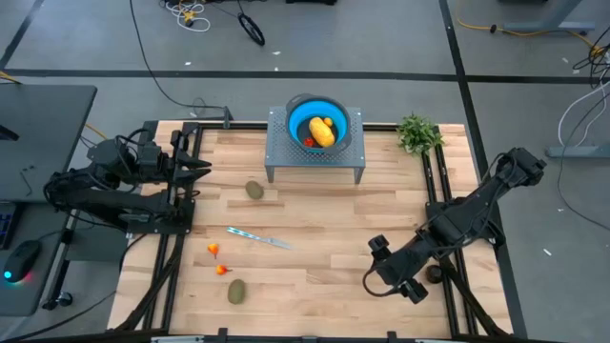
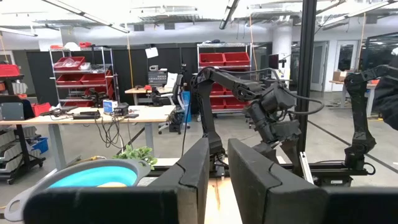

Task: Pick & Place Fruit
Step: Put the plum into the blue bin

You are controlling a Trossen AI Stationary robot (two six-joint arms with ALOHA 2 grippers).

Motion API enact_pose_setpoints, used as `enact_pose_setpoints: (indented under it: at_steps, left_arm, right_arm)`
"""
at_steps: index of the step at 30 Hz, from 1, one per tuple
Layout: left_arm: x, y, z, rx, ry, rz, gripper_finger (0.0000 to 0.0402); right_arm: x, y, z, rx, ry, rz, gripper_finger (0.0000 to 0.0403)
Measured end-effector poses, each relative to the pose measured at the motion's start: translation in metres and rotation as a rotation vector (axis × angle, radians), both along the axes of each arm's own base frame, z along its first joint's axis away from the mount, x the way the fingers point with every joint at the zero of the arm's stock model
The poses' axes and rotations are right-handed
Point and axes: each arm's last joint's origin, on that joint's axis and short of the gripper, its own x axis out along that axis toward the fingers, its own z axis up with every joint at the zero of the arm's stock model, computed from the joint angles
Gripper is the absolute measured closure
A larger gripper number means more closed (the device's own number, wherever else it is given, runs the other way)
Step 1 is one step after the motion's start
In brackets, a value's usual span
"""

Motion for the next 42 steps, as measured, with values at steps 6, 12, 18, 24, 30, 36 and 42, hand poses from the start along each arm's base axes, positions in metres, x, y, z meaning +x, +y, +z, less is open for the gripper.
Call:
enact_pose_setpoints:
  at_steps: [6, 12, 18, 24, 30, 36, 42]
  left_arm:
    - [0.000, 0.000, 0.000, 0.000, 0.000, 0.000, 0.0334]
    - [0.000, 0.000, 0.000, 0.000, 0.000, 0.000, 0.0334]
    - [0.000, 0.000, 0.000, 0.000, 0.000, 0.000, 0.0334]
    - [0.000, 0.000, 0.000, 0.000, 0.000, 0.000, 0.0334]
    - [0.000, 0.000, 0.000, 0.000, 0.000, 0.000, 0.0334]
    - [0.000, 0.000, 0.000, 0.000, 0.000, 0.000, 0.0334]
    - [0.000, 0.000, 0.000, 0.000, 0.000, 0.000, 0.0334]
  right_arm:
    - [-0.005, 0.001, -0.002, -0.017, 0.036, 0.000, 0.0078]
    - [-0.016, 0.005, -0.003, -0.097, 0.077, -0.017, 0.0078]
    - [-0.023, 0.002, -0.004, -0.120, 0.156, -0.056, 0.0078]
    - [-0.030, 0.001, -0.008, -0.159, 0.233, -0.068, 0.0078]
    - [-0.030, 0.003, -0.011, -0.167, 0.255, -0.073, 0.0078]
    - [-0.033, 0.003, -0.012, -0.170, 0.290, -0.096, 0.0078]
    - [-0.038, -0.003, -0.028, -0.192, 0.383, -0.184, 0.0078]
